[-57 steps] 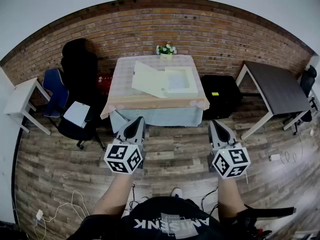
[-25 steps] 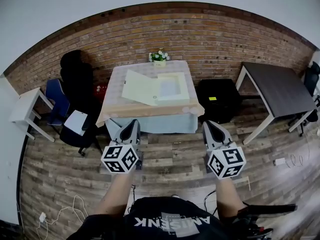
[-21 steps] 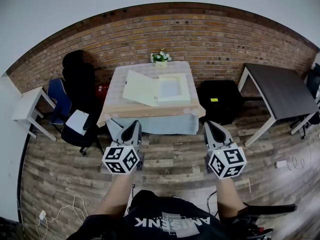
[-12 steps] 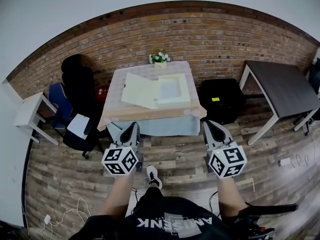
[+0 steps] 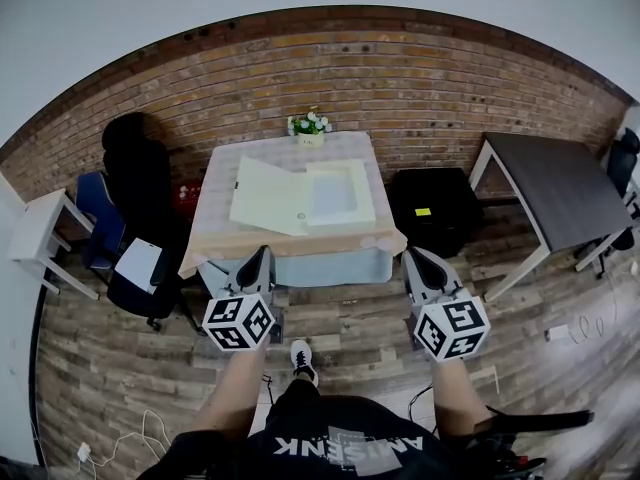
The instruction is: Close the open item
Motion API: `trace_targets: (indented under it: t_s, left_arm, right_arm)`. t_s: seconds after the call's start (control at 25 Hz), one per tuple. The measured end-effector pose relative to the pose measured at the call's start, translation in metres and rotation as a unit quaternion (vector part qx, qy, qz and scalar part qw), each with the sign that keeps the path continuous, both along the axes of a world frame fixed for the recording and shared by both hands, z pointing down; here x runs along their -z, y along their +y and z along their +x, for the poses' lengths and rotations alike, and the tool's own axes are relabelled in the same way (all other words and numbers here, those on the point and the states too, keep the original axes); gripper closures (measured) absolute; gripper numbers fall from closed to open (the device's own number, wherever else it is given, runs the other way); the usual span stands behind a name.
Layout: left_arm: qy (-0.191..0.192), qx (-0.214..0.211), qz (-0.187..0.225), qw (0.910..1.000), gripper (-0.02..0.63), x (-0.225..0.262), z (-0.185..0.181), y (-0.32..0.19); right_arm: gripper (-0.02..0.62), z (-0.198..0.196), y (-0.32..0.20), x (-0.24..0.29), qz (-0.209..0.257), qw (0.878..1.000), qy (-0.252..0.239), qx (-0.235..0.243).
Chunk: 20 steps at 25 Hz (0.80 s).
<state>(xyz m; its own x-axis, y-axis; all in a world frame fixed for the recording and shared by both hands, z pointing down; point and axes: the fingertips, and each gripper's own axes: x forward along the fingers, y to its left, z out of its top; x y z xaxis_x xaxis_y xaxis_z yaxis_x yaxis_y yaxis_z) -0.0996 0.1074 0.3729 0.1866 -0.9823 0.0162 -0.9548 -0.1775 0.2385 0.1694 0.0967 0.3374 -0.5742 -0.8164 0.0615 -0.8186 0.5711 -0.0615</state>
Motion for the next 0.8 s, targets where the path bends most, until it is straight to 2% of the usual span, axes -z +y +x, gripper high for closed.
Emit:
trace_targets:
  t_s: [0.8]
  left_arm:
    - [0.001,-0.006,-0.036,0.9993,0.592,-0.042,-0.103,-0.161]
  right_arm:
    - [0.554,-0.088,-0.16,-0.033,-0.039,0.999,0.023,-0.019]
